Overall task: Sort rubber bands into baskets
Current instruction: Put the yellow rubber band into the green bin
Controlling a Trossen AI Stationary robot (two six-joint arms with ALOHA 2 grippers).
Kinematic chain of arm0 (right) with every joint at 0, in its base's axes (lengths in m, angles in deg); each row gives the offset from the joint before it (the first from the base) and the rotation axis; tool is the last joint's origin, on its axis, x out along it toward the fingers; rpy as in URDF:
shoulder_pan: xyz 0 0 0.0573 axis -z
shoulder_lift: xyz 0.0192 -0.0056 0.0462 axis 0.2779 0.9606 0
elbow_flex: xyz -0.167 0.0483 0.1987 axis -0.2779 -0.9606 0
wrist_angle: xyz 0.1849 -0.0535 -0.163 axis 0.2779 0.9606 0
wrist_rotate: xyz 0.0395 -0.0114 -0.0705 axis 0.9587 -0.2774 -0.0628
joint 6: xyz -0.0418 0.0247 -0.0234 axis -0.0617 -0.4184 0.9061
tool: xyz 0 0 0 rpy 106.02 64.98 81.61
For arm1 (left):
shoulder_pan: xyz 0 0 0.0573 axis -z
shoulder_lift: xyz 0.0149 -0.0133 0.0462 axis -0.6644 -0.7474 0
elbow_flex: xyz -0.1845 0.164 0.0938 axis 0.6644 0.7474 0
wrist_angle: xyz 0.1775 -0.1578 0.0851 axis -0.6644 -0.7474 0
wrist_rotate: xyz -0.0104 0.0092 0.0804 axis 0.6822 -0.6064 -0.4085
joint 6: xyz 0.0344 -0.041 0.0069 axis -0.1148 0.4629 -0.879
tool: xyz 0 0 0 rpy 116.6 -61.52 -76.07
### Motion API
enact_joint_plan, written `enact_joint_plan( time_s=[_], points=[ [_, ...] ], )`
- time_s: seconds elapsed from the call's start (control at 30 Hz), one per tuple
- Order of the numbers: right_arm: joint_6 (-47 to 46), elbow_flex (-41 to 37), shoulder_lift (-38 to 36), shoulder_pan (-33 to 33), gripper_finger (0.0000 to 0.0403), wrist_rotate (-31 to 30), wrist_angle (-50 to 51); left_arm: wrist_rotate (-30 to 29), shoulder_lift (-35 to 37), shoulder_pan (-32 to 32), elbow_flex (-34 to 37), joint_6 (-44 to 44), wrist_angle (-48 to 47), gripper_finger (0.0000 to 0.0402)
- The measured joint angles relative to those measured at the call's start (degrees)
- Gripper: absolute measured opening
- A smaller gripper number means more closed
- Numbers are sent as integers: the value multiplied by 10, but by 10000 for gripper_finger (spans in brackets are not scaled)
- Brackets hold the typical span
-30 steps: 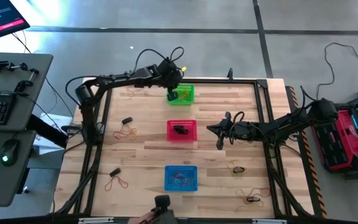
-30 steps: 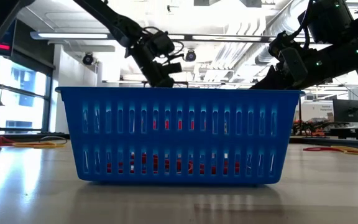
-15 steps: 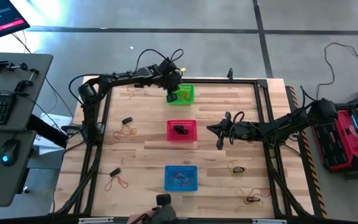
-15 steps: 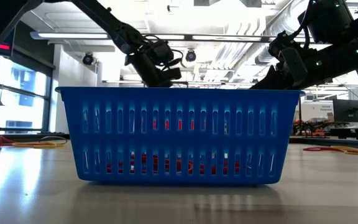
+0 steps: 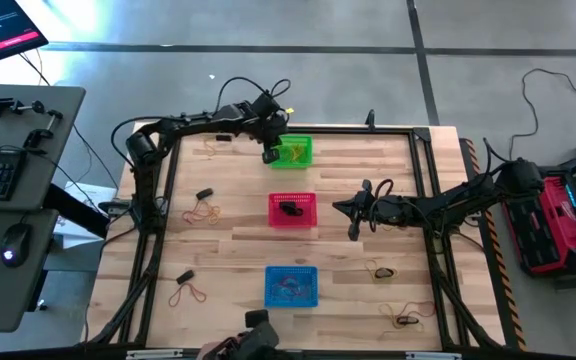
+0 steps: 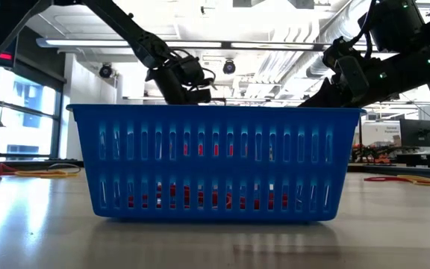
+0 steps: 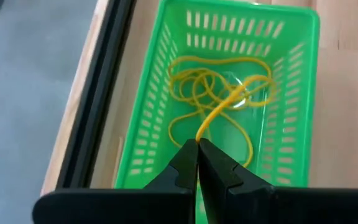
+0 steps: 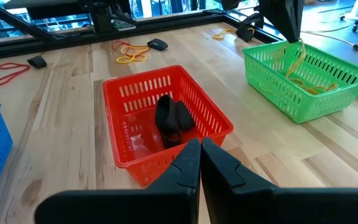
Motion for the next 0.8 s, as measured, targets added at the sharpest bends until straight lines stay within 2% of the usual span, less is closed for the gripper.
enact_joint_plan(
  time_s=[0.13, 0.23, 0.53, 0.8],
  points=[
    [0, 0, 0, 0, 0, 0, 0, 30, -7, 0, 0, -9, -9, 0],
    [0, 0, 0, 0, 0, 0, -1, 24, -17, 0, -1, -9, -9, 0],
    [0, 0, 0, 0, 0, 0, -5, 25, -47, -2, -64, -10, -58, 0],
    [4, 0, 0, 2, 0, 0, -4, 22, -48, -10, -67, -11, -76, 0]
  ],
)
